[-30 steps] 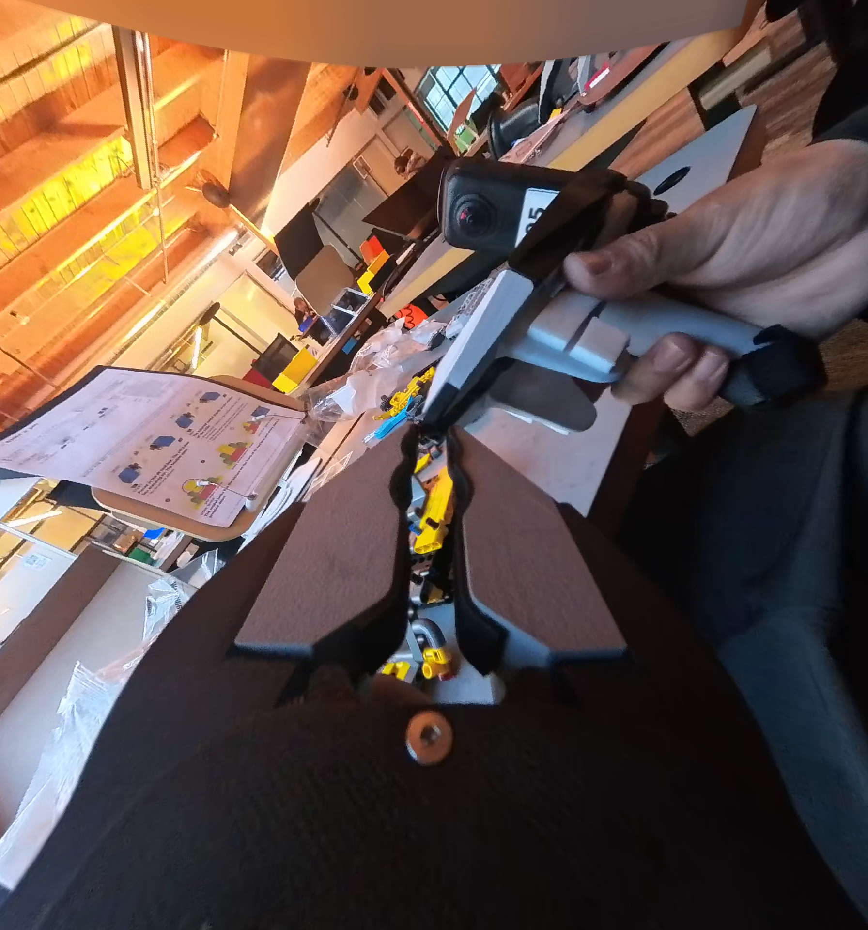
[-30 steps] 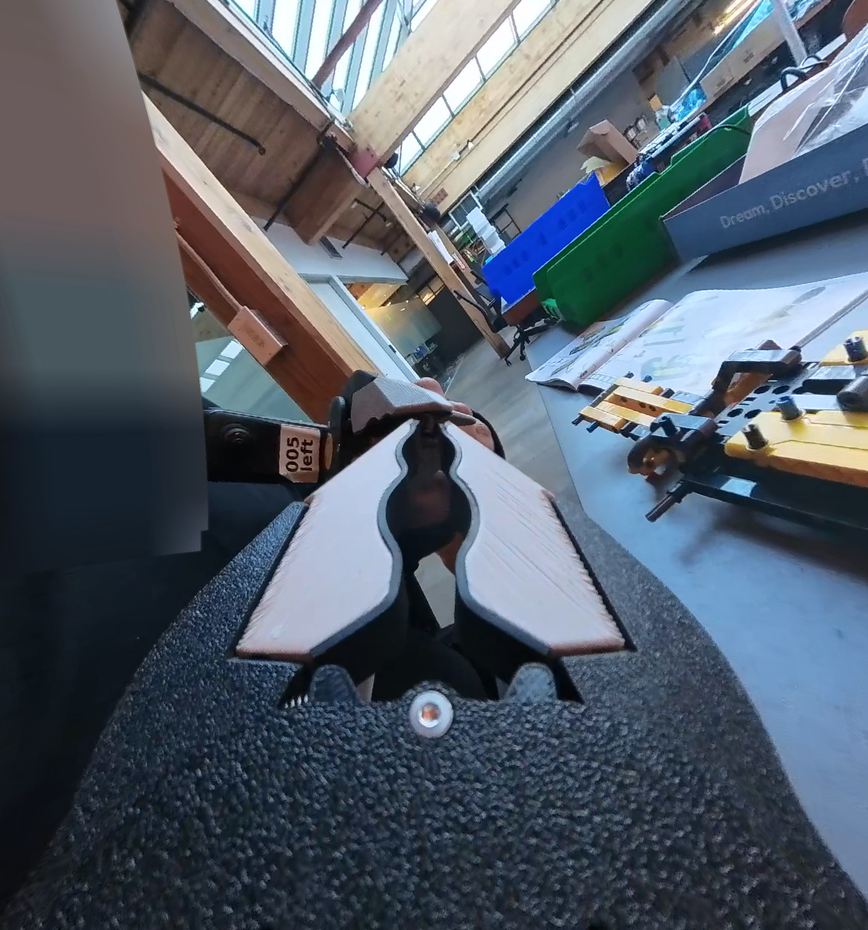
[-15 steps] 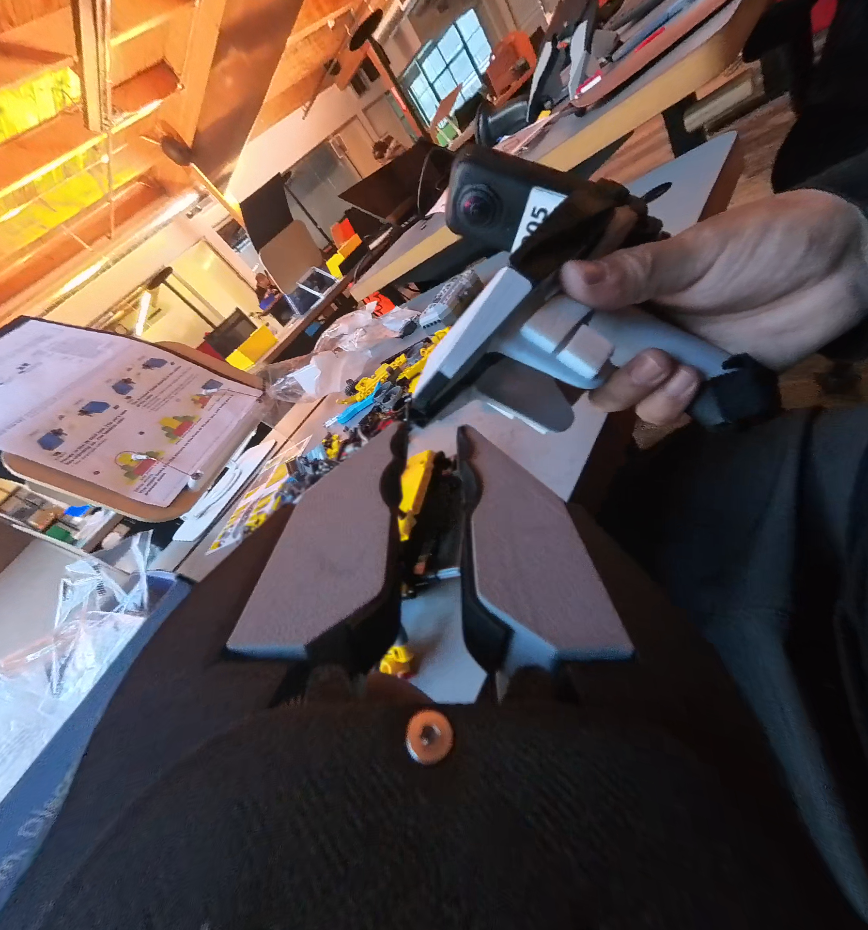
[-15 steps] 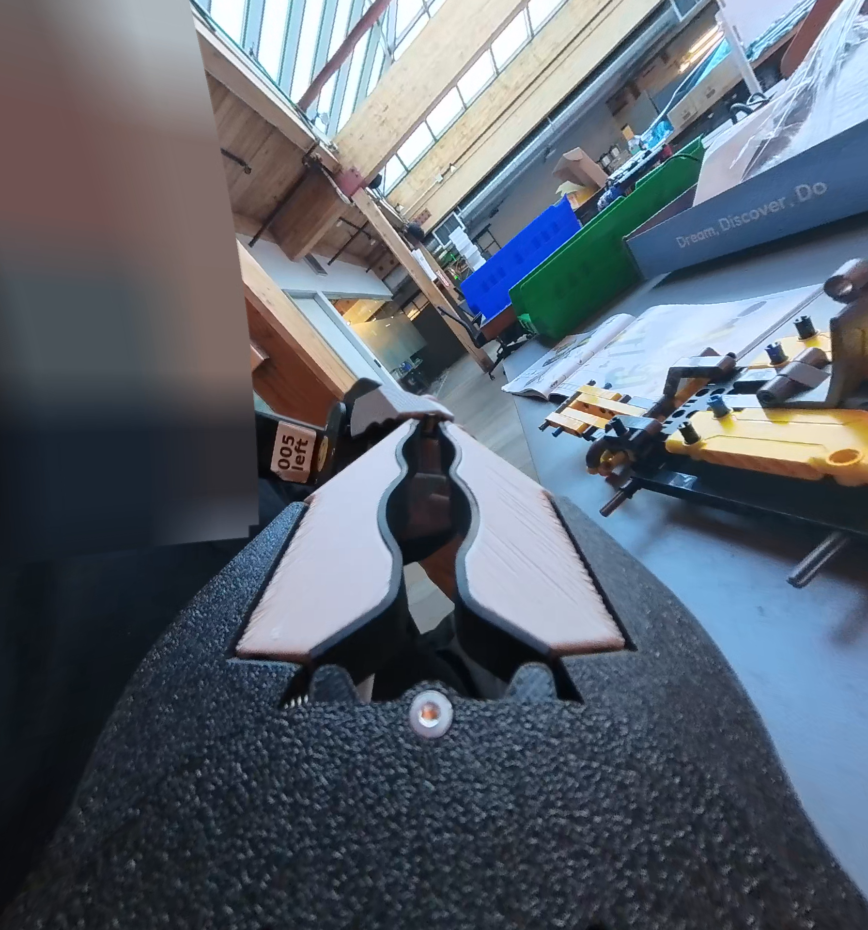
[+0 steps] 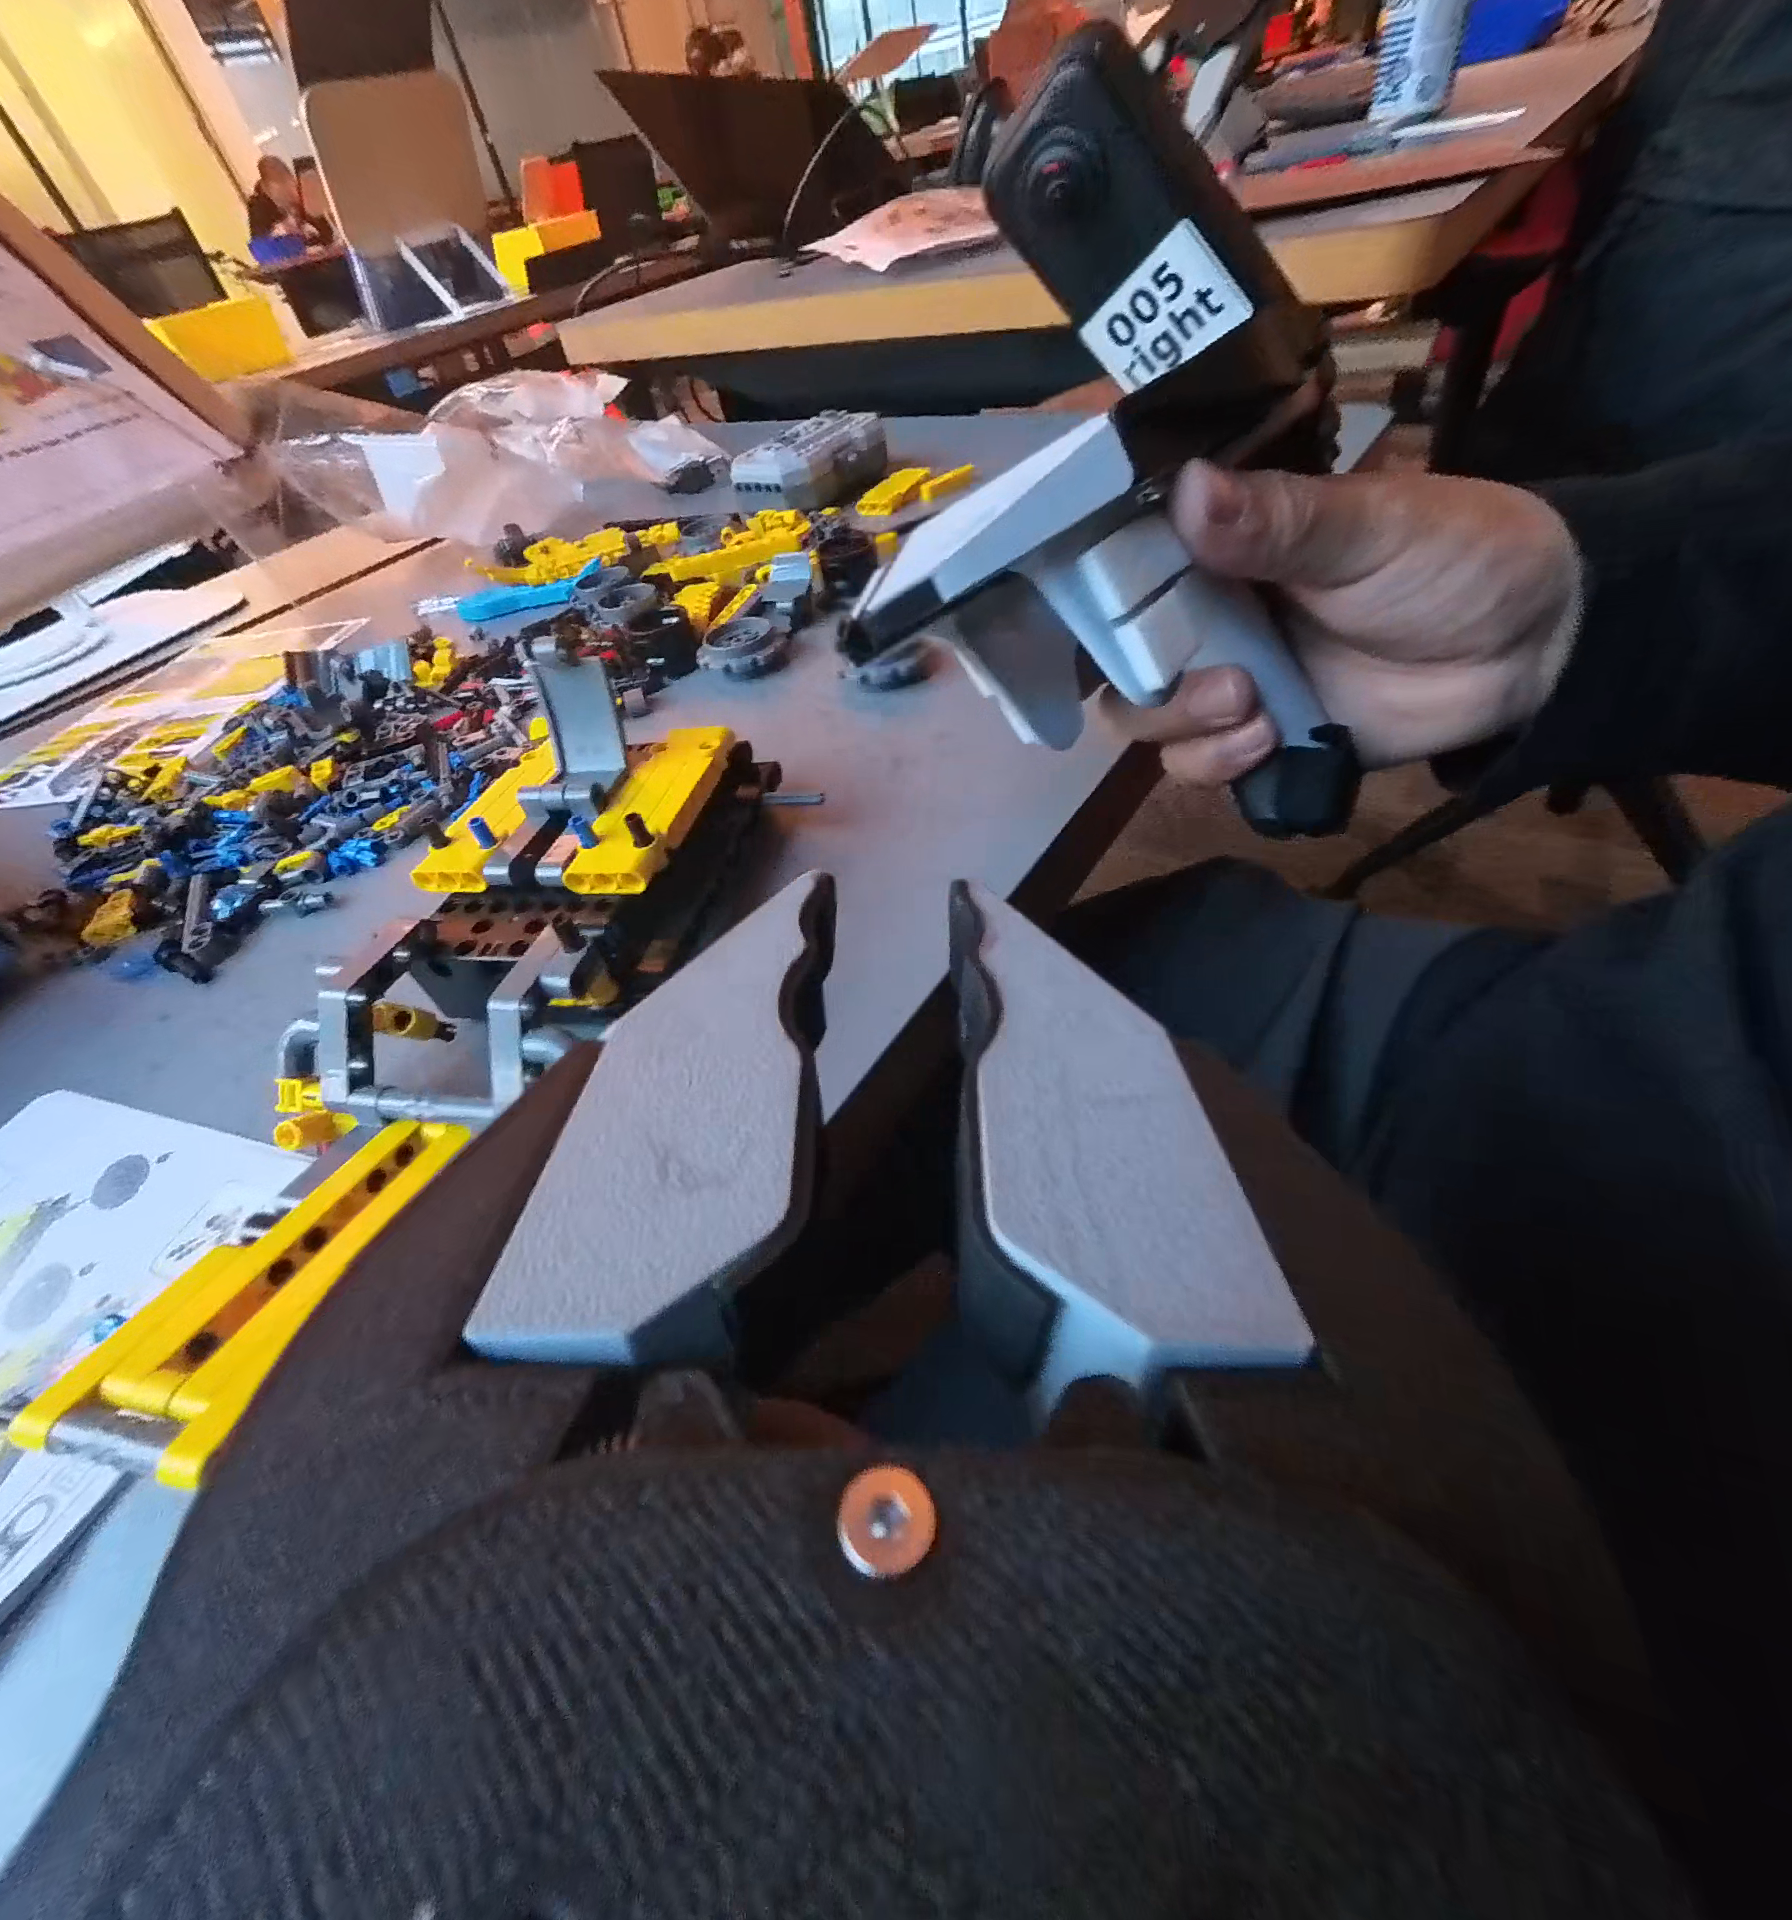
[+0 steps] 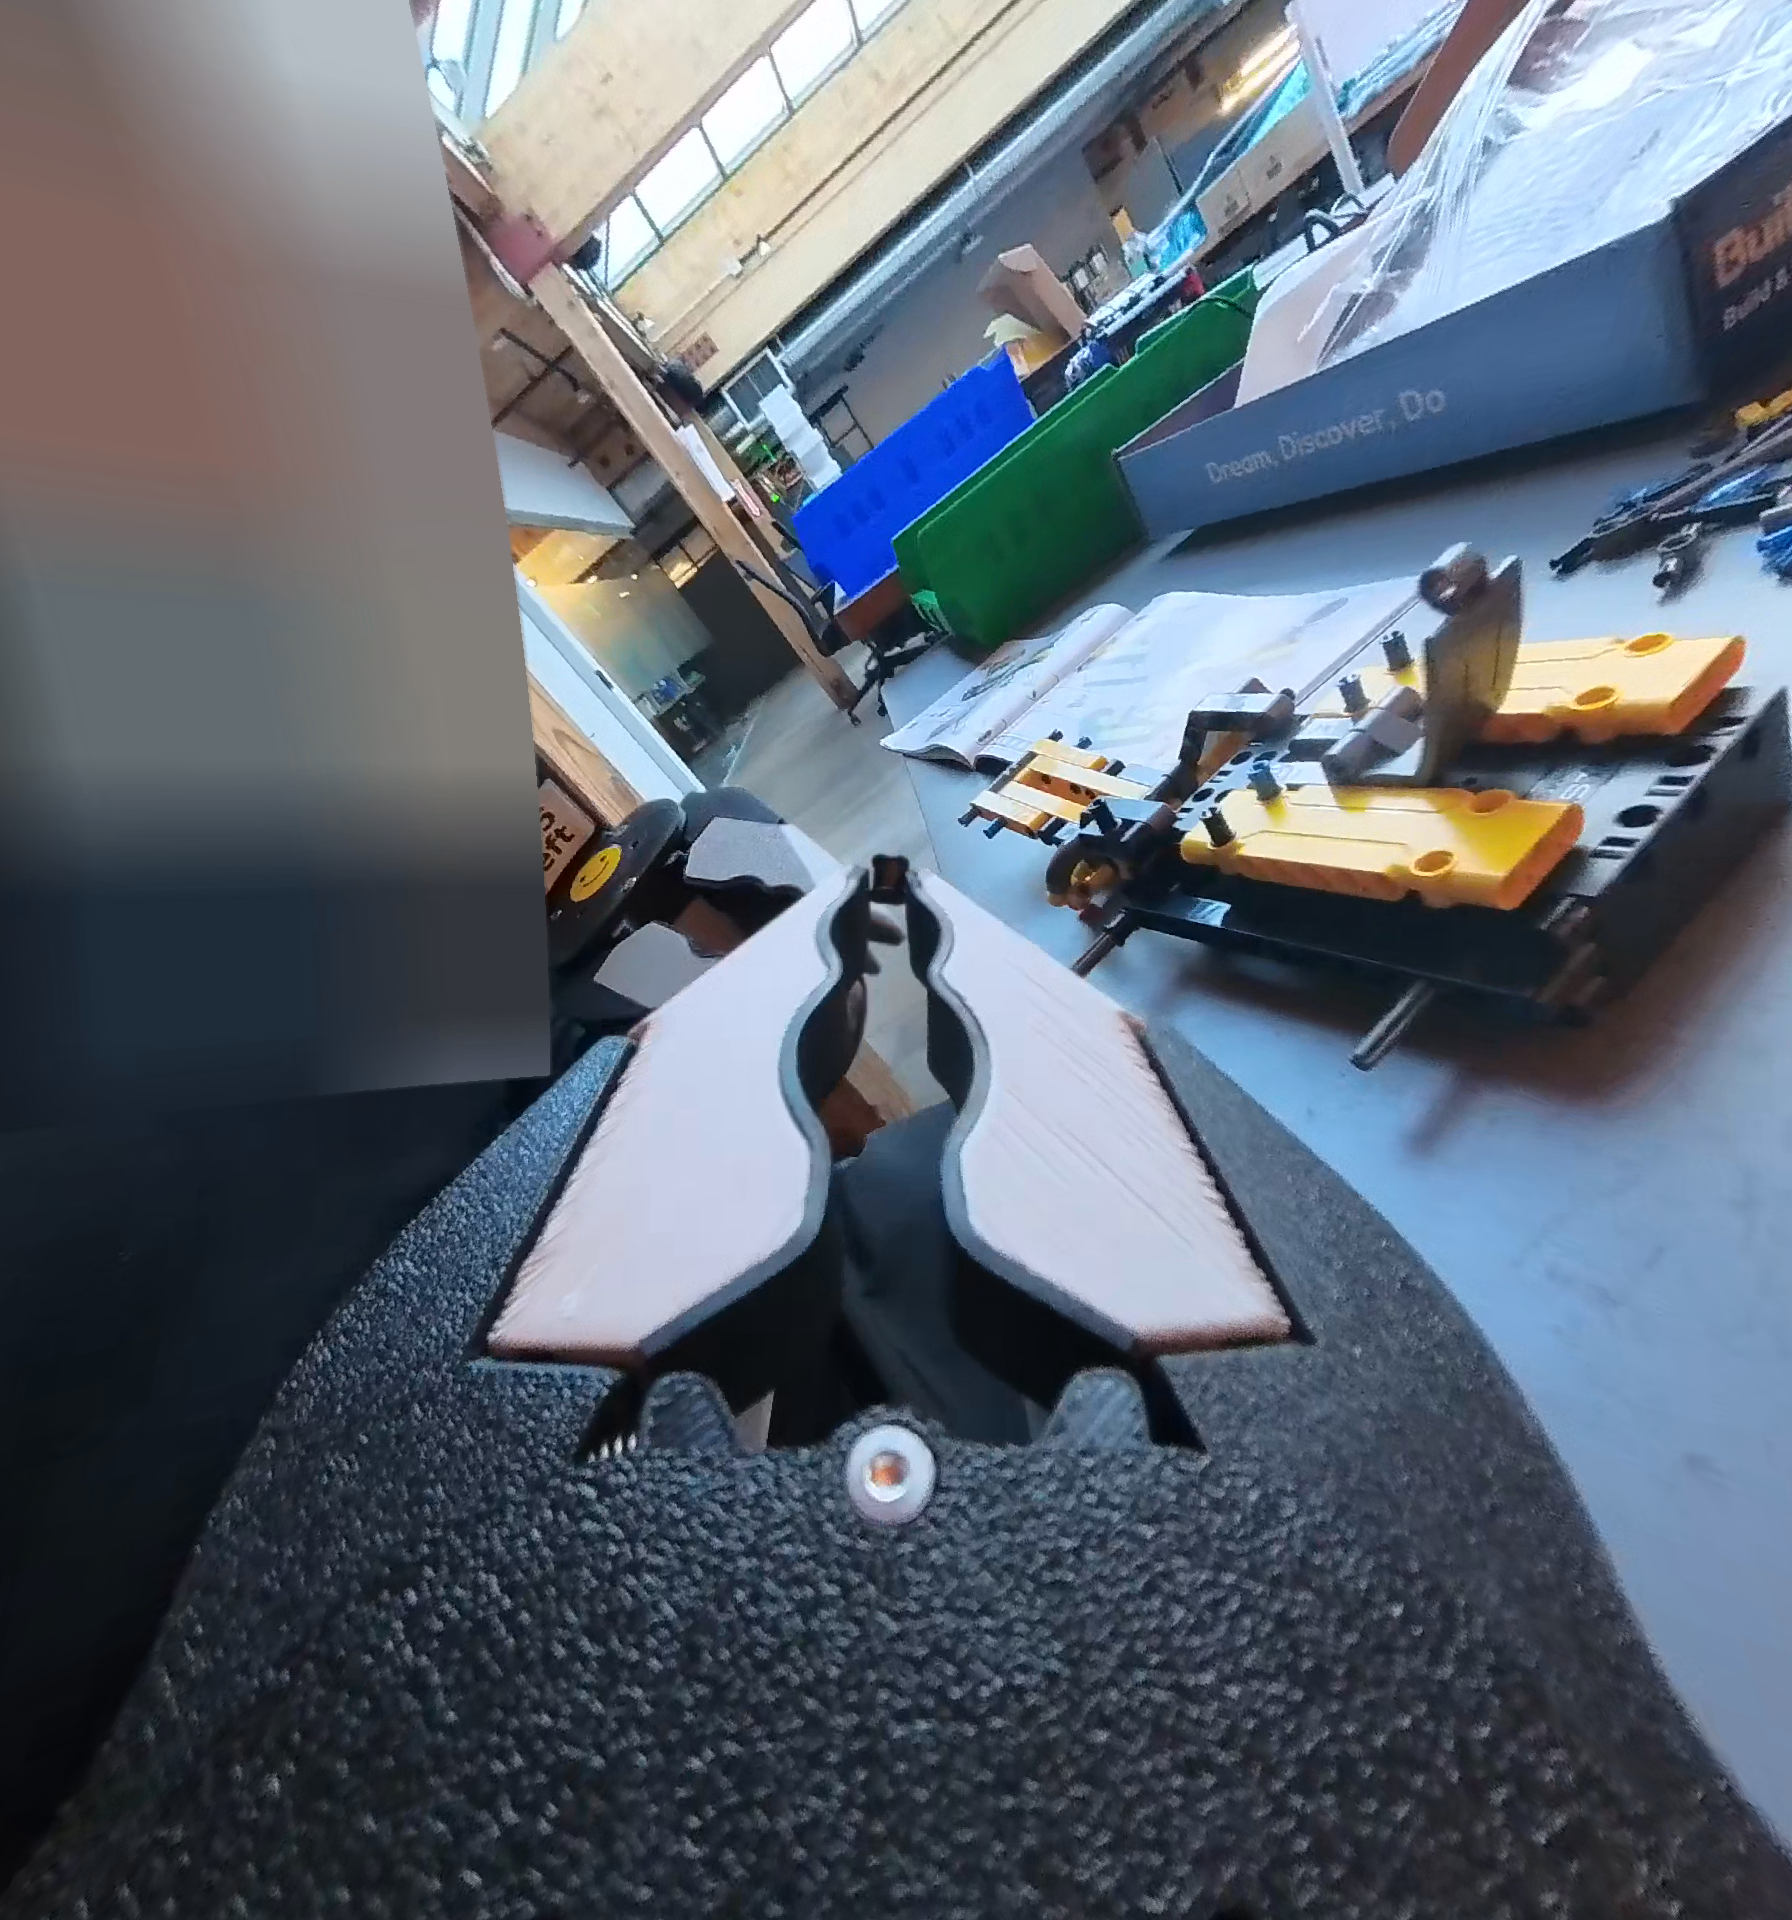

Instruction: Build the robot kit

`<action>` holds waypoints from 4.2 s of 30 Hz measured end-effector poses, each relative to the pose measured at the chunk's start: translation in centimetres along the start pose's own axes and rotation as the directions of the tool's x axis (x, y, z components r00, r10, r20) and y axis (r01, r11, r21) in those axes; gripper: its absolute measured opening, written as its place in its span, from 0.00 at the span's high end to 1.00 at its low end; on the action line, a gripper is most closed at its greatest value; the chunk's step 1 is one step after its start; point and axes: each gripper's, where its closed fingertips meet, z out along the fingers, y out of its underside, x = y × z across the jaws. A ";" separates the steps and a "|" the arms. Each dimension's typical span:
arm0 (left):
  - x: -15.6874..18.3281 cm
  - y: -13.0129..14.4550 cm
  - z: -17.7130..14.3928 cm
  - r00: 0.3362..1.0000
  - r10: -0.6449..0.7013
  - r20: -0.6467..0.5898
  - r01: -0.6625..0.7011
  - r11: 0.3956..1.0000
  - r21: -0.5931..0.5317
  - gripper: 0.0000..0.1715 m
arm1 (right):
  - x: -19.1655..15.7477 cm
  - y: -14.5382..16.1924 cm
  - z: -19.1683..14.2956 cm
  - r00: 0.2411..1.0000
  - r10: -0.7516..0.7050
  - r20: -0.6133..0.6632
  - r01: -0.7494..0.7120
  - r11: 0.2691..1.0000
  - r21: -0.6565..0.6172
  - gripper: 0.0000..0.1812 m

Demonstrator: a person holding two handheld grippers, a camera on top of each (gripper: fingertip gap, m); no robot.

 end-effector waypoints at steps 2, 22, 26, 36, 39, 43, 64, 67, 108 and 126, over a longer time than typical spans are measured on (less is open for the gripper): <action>-0.6 0.1 0.1 0.999 0.031 0.040 -0.030 0.999 -0.015 0.88 | -0.3 0.4 0.7 1.000 0.022 0.020 -0.022 1.000 -0.005 0.97; -2.4 -0.6 -1.0 0.996 0.033 0.086 -0.036 0.999 0.030 0.92 | -1.0 1.5 5.1 0.998 0.032 0.048 -0.026 0.994 -0.105 0.97; -3.1 -0.3 -1.3 0.996 -0.018 0.089 0.014 0.999 0.040 0.92 | -1.1 0.3 5.4 0.997 -0.032 0.064 0.038 0.995 -0.094 0.96; -3.4 0.2 -1.2 0.994 -0.092 0.061 0.089 0.995 0.048 0.92 | -1.7 0.7 6.4 0.987 -0.099 0.126 0.115 0.986 -0.121 0.96; -3.5 0.2 -1.2 0.993 -0.107 0.055 0.104 0.993 0.052 0.93 | -1.6 0.7 6.3 0.988 -0.090 0.125 0.105 0.988 -0.116 0.96; -3.5 0.2 -1.2 0.992 -0.120 0.049 0.117 0.992 0.055 0.93 | -1.4 0.3 6.3 0.990 -0.083 0.116 0.094 0.991 -0.094 0.97; -4.4 0.3 -1.7 0.984 -0.168 0.060 0.164 0.984 0.063 0.94 | 5.1 -0.1 0.8 0.897 -0.337 -0.285 0.225 0.904 -0.364 0.96; -4.7 0.3 -1.9 0.980 -0.188 0.061 0.184 0.980 0.074 0.94 | 6.1 -1.7 -1.3 0.843 -0.392 -0.367 0.254 0.893 -0.371 0.96; -5.2 0.7 -1.6 0.955 -0.297 0.018 0.294 0.953 0.073 0.94 | 5.8 -2.3 0.7 0.882 -0.348 -0.317 0.266 0.924 -0.275 0.96; -5.8 0.9 -1.7 0.941 -0.338 0.017 0.335 0.938 0.083 0.95 | 5.2 -2.2 1.0 0.889 -0.353 -0.292 0.285 0.925 -0.252 0.97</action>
